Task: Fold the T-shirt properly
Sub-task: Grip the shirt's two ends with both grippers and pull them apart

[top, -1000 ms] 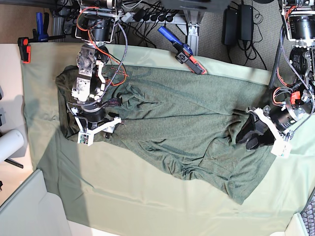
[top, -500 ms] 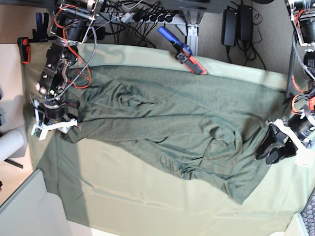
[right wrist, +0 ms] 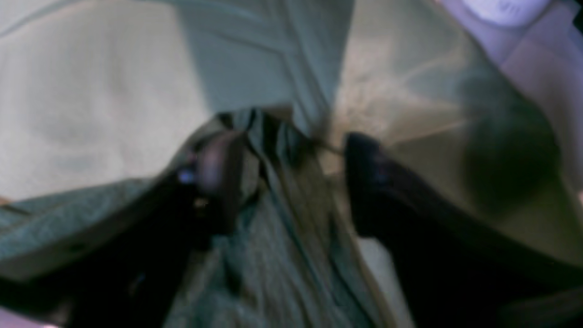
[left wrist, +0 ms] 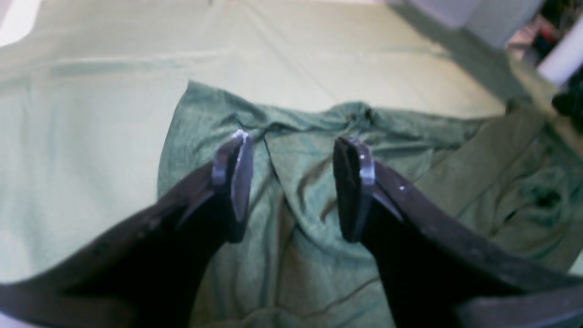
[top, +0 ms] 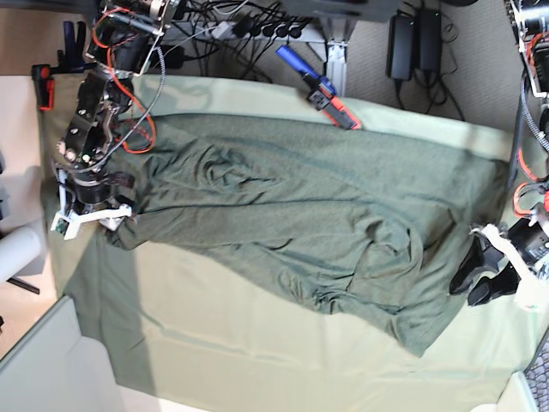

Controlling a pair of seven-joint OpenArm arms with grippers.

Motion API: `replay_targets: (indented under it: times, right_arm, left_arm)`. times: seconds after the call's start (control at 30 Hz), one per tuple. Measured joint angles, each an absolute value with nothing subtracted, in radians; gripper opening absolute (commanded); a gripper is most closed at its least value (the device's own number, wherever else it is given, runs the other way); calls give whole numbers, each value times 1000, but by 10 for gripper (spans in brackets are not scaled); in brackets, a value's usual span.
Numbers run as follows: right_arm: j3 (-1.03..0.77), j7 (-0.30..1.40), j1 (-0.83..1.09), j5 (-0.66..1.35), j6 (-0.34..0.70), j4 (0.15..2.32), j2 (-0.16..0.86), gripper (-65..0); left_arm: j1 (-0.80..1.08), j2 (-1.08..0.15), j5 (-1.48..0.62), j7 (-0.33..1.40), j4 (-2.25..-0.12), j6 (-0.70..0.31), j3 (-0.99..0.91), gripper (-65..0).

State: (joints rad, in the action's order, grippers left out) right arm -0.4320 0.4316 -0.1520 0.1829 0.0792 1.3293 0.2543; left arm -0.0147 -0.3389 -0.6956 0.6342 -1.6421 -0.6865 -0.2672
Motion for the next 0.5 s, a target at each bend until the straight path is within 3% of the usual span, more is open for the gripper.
replay_targets:
  times: [0.23, 0.43, 0.5]
  right_arm:
    - [-432, 427, -152, 178, 80, 1310, 255, -212]
    - [-432, 426, -152, 160, 82, 1309, 255, -213]
    - [-432, 427, -152, 160, 82, 1309, 254, -213]
  left_arm:
    - [-96, -406, -585, 543, -1473, -690, -134, -328]
    - [-277, -418, -586, 521, -1213, -690, -126, -238]
    - [-345, -418, -582, 496, -1098, -689, -125, -237]
